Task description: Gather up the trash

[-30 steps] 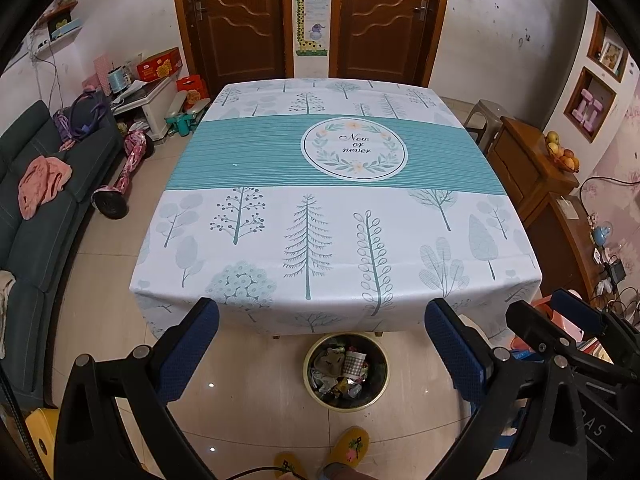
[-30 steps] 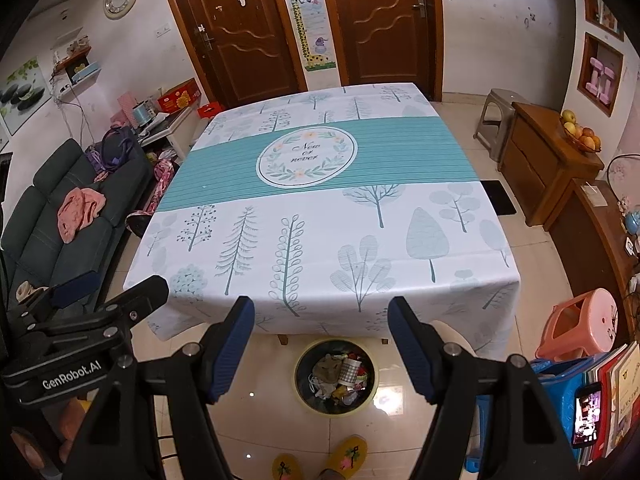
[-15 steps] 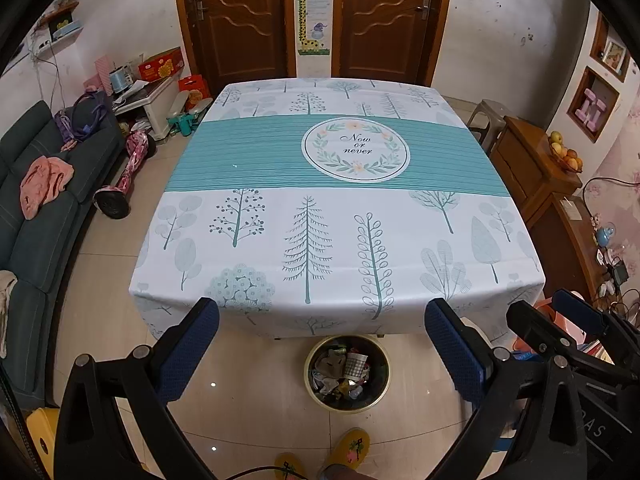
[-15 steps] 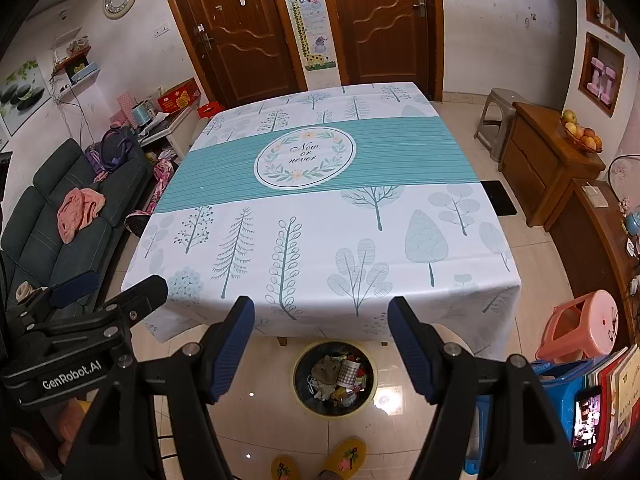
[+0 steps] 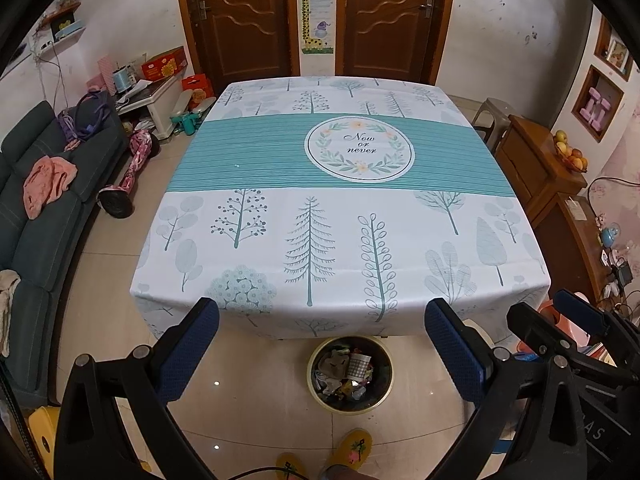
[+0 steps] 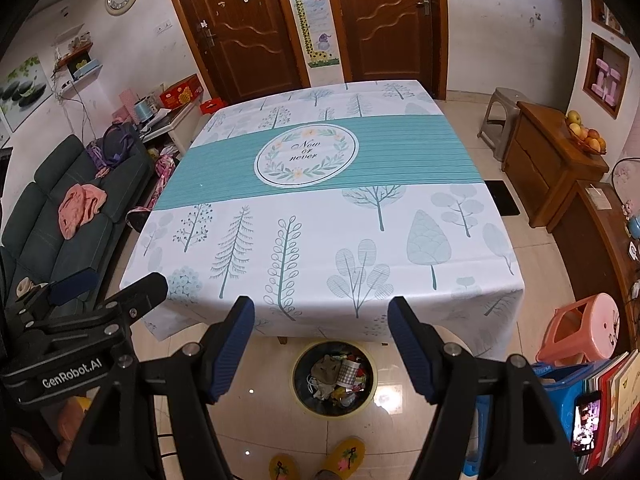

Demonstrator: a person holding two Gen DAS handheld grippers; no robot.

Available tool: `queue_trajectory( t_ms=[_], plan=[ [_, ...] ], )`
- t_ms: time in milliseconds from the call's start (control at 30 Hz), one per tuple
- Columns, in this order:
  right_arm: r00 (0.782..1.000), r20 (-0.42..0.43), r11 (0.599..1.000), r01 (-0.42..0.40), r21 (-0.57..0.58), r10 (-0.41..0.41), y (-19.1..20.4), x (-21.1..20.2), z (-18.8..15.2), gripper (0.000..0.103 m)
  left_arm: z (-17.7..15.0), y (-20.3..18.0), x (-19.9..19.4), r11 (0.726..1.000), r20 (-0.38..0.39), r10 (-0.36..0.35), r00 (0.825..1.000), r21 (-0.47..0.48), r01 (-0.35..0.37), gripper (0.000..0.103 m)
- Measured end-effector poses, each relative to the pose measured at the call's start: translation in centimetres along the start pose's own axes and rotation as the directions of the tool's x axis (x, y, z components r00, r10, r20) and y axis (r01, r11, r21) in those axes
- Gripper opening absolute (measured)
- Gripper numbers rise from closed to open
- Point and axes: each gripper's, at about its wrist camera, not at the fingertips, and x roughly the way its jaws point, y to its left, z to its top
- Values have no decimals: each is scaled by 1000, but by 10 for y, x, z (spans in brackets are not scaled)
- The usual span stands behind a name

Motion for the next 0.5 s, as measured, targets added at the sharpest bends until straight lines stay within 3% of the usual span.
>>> queue_trajectory(
  t_ms=[500],
  plan=[
    [1000, -2, 1000, -1, -2, 1, -1, 3, 1, 69, 1, 0, 2, 1000, -2, 1, 1000, 0, -1, 102]
  ],
)
